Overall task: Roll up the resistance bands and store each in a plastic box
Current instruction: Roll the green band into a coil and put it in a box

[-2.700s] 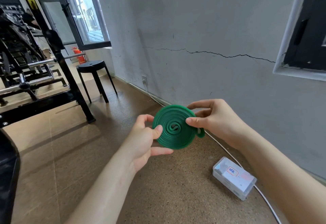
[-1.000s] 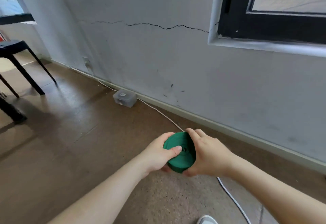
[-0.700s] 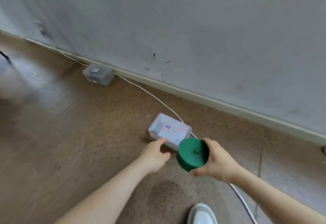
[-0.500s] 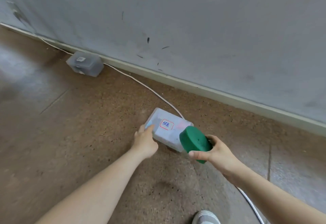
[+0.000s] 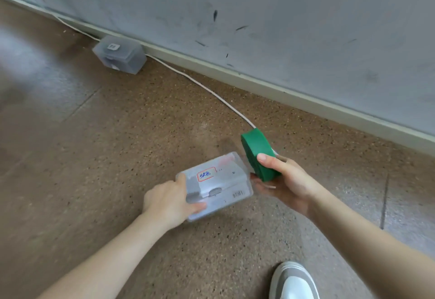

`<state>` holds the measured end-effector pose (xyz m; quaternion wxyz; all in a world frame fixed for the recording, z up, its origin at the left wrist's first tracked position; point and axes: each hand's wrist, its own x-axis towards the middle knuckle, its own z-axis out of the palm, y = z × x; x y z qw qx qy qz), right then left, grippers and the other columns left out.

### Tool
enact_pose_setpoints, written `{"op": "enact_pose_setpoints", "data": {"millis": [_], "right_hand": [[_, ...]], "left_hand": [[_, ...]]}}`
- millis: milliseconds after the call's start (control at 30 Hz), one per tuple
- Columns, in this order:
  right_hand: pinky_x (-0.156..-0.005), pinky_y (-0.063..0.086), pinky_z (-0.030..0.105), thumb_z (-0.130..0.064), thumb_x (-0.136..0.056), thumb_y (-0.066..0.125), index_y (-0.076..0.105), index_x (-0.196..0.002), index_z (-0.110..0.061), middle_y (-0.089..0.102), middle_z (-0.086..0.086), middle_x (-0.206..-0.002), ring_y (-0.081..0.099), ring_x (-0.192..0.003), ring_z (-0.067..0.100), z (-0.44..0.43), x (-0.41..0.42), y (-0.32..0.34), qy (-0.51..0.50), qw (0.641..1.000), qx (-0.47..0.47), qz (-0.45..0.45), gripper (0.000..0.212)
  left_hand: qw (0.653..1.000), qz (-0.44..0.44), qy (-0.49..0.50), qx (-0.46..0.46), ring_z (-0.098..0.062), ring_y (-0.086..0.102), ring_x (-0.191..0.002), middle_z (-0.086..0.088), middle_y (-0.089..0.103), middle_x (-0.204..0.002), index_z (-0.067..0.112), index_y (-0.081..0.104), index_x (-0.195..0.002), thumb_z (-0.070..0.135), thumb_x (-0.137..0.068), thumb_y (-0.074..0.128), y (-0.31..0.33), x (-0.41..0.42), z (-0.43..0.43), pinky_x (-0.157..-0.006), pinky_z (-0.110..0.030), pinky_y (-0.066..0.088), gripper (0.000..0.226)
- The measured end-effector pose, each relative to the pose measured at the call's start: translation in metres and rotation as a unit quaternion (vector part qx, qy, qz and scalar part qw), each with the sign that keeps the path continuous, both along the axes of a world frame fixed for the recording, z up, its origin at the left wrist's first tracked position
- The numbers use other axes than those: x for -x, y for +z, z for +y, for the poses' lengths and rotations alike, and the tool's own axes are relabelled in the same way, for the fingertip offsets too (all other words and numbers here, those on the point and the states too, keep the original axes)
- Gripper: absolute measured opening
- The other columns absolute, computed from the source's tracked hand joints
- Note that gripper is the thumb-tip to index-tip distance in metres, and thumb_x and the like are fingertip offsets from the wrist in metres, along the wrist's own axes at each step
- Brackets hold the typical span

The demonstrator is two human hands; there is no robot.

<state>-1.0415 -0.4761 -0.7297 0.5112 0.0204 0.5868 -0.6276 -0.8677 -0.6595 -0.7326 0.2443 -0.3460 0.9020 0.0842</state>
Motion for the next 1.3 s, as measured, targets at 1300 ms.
{"op": "enact_pose_setpoints", "data": {"millis": [1300], "right_hand": [[-0.097,0.035,0.037,-0.044,-0.065,0.071,0.023,-0.141,-0.01,0.041,0.008,-0.132,0.045,-0.122,0.029,-0.031,-0.137,-0.038,0.418,0.628,-0.313,0.577,0.096]], "left_hand": [[0.824,0.299,0.351,-0.329,-0.017,0.066,-0.098,0.003,0.071,-0.103,0.026,0.063,-0.113,0.019,-0.098,0.048,-0.001,-0.087,-0.026,-0.091,-0.042,0.05,0.022]]}}
